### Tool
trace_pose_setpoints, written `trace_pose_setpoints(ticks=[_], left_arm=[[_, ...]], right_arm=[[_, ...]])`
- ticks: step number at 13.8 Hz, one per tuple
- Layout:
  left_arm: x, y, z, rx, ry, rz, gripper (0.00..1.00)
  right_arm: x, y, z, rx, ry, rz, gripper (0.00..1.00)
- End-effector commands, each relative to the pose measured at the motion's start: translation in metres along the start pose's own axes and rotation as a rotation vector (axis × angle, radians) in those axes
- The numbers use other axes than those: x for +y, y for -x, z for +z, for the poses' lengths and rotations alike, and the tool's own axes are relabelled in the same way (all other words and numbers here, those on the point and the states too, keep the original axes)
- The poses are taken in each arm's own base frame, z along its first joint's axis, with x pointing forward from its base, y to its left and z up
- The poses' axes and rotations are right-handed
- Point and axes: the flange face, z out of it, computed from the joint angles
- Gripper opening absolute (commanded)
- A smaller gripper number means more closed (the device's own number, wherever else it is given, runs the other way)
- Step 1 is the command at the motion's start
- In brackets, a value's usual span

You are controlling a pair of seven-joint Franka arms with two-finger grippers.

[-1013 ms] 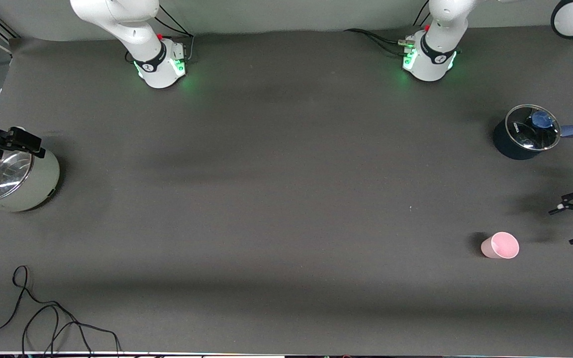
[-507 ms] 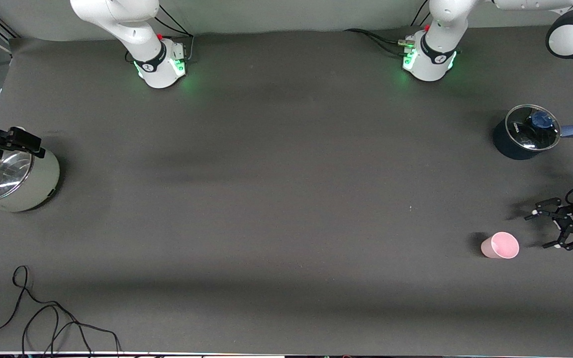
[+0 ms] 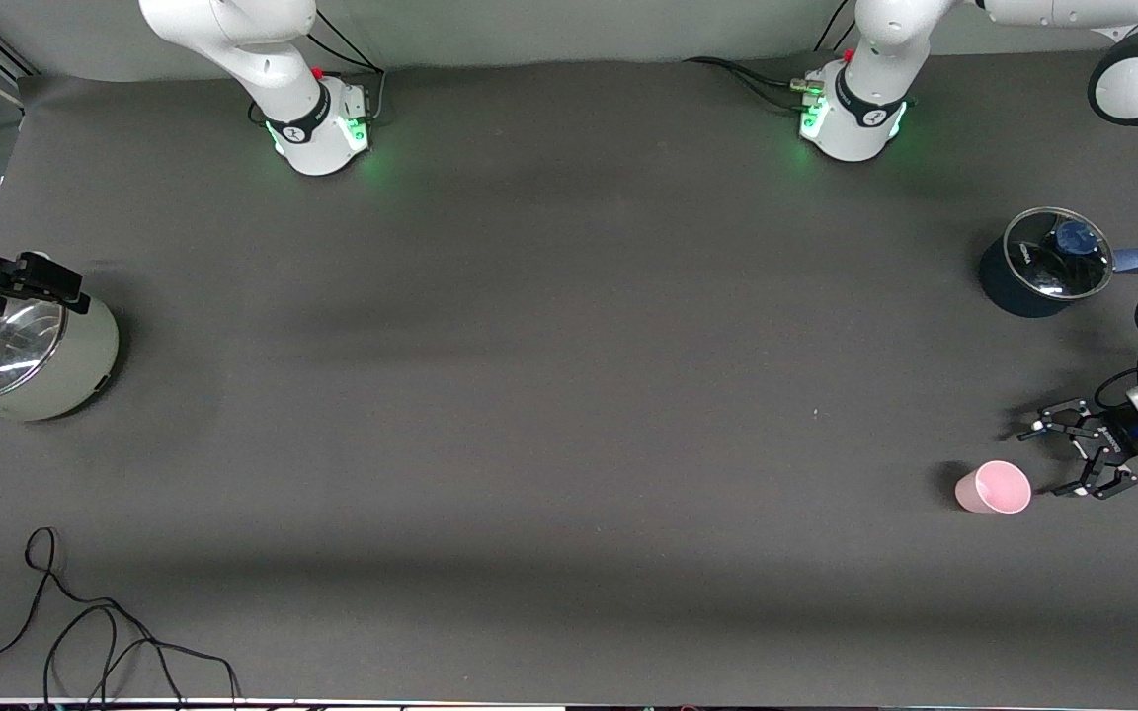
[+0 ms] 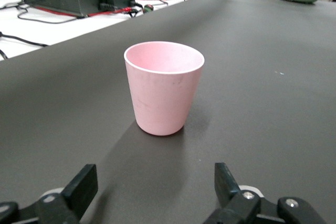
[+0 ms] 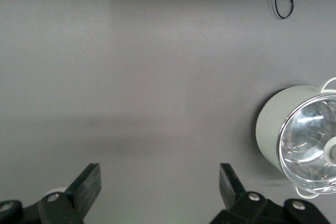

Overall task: Transfer pink cup from left to right arm
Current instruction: 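Move the left gripper down toward the pink cup, fingers open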

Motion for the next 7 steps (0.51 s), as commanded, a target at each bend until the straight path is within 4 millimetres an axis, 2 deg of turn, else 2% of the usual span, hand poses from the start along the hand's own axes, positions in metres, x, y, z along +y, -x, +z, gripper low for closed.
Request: trace_pose_setpoints(ticks=[1,7], left_arm=[[-0.0018,0.0045,0.0031,0.074,-0.016,0.034,0.99],[0.0014,0.0124,0.0095,0.133,-0.028,0.041,0.99]], right_arm=[[0.0007,0.0006,-0.0025,-0.004,-0.010,-0.001,1.00],[0.0024,0.0008,-0.0024,-0.004,-0.010,0.002,1.00]])
